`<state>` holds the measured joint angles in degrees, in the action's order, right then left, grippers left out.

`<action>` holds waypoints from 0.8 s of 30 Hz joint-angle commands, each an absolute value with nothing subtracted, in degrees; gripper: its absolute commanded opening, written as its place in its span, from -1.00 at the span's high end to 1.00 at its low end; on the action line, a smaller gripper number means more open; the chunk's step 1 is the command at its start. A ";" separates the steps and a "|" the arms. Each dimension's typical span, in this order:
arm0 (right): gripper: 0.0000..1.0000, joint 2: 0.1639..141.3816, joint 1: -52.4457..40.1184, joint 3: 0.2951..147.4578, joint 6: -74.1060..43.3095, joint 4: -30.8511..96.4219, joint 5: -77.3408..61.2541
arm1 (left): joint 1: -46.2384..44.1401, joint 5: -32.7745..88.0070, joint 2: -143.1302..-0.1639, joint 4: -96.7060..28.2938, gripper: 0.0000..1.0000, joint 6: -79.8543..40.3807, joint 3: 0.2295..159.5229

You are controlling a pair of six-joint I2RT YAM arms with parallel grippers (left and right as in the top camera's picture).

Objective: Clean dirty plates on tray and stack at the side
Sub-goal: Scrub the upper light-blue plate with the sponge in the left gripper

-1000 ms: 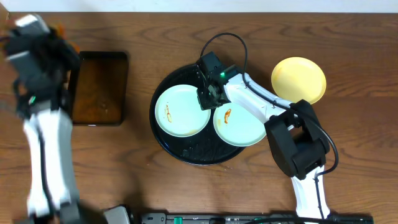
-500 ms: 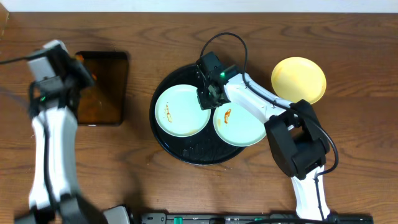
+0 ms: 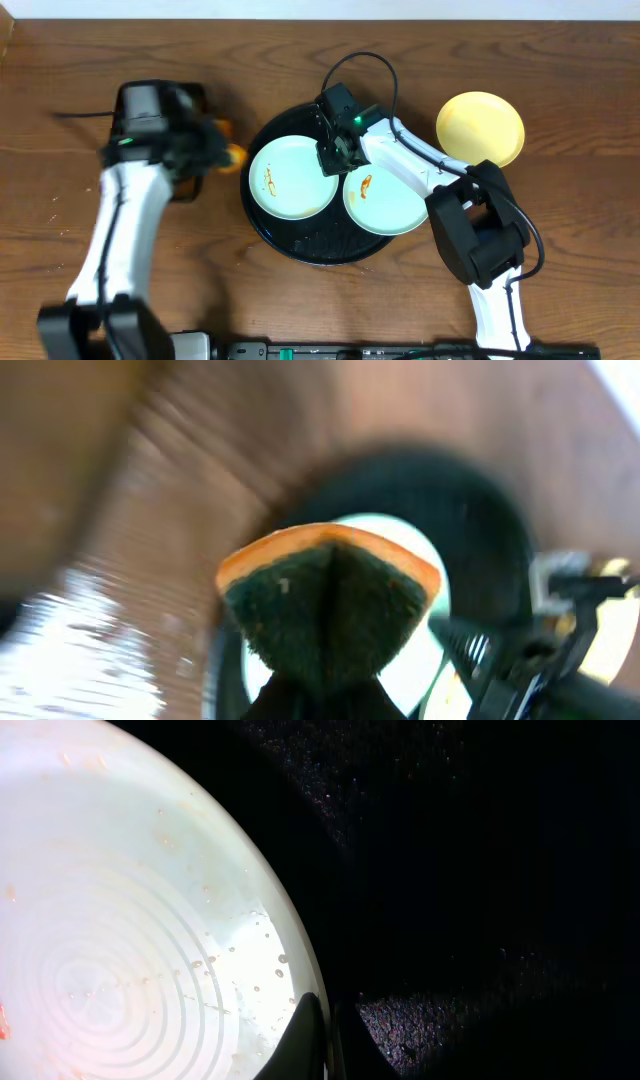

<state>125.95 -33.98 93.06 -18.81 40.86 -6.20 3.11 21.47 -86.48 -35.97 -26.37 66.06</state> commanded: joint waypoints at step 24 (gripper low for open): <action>0.97 125.71 -34.22 93.51 -18.17 40.93 -4.32 | -16.64 13.39 -108.29 -27.73 0.03 -25.82 65.87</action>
<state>125.95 -33.98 93.06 -18.81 40.86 -6.20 -16.73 15.75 -108.01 -27.59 -28.32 65.93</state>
